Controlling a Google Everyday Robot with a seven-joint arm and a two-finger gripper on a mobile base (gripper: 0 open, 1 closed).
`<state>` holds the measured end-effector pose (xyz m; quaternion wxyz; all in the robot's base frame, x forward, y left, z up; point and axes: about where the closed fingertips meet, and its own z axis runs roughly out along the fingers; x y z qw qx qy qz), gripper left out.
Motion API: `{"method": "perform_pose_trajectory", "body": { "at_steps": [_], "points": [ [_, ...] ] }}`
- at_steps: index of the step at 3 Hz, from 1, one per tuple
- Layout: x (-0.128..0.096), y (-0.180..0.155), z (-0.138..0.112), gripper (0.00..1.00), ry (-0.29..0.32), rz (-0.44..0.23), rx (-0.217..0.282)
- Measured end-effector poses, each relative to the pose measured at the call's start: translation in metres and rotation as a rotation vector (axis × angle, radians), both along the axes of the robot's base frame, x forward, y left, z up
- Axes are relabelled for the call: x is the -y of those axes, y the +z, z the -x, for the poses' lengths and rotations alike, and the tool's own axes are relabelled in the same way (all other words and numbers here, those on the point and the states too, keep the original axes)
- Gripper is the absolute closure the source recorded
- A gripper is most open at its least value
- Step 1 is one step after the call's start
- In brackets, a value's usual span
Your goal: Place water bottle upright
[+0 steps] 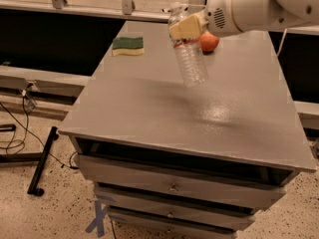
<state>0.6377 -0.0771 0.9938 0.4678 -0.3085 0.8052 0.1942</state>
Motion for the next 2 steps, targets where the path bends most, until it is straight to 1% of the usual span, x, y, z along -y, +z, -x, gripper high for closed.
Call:
{"method": "perform_pose_trajectory", "body": {
  "at_steps": [1,2],
  "points": [
    [0.004,0.002,0.007,1.0,0.031,-0.175,0.077],
    [0.013,-0.003,0.031,1.0,0.052,-0.317,0.134]
  ]
}}
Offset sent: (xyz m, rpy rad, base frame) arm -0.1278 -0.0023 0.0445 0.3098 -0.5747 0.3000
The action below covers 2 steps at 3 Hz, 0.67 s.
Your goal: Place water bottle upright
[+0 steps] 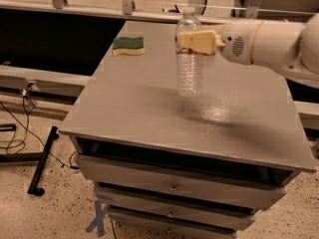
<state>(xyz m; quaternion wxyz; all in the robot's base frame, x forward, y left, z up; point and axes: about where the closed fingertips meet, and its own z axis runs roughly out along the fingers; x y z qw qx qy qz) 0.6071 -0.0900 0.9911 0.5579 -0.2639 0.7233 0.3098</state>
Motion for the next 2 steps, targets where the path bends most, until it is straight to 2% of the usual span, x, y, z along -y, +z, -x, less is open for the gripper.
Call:
{"method": "perform_pose_trajectory", "body": {
  "at_steps": [1,2],
  "points": [
    [0.0052,0.0208,0.018,1.0,0.007,-0.002,0.077],
    [0.0087,0.0118,0.0217,1.0,0.01,-0.039,0.067]
  ]
}}
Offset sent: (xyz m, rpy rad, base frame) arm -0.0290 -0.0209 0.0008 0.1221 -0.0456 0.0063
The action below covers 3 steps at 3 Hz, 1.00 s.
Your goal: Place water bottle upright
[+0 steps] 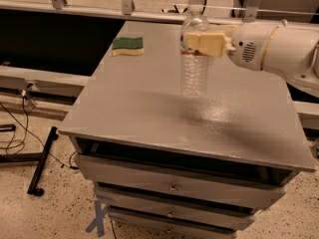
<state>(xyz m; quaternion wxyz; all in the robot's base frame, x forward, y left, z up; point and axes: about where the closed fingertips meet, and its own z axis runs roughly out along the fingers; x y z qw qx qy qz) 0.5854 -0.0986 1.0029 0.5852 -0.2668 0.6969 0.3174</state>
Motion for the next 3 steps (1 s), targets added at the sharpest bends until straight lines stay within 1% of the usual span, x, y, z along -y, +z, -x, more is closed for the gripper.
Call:
{"method": "perform_pose_trajectory", "body": {
  "at_steps": [1,2,3],
  "points": [
    [0.015,-0.006,0.005,1.0,0.0,-0.113,0.035],
    [0.009,0.0,0.014,1.0,0.056,-0.18,0.176],
    [-0.004,0.007,0.026,1.0,0.124,-0.14,0.343]
  ]
}}
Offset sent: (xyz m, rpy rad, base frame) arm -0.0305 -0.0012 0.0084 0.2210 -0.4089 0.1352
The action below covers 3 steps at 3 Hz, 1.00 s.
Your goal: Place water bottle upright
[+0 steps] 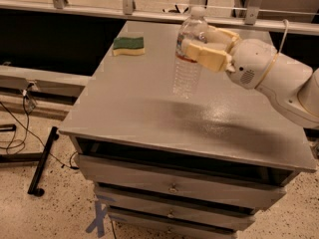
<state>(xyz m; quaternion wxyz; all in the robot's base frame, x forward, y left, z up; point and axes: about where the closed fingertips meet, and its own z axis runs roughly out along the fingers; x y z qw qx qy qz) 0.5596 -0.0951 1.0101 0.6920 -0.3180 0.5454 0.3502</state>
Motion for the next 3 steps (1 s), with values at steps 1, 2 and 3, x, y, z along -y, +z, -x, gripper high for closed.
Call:
{"method": "perform_pose_trajectory", "body": {
  "at_steps": [1,2,3],
  "points": [
    [-0.014,-0.005,0.009,1.0,0.041,0.112,0.115],
    [-0.018,-0.018,0.014,1.0,0.062,0.19,0.149],
    [-0.021,-0.031,0.017,1.0,0.066,0.208,0.146]
  ]
}}
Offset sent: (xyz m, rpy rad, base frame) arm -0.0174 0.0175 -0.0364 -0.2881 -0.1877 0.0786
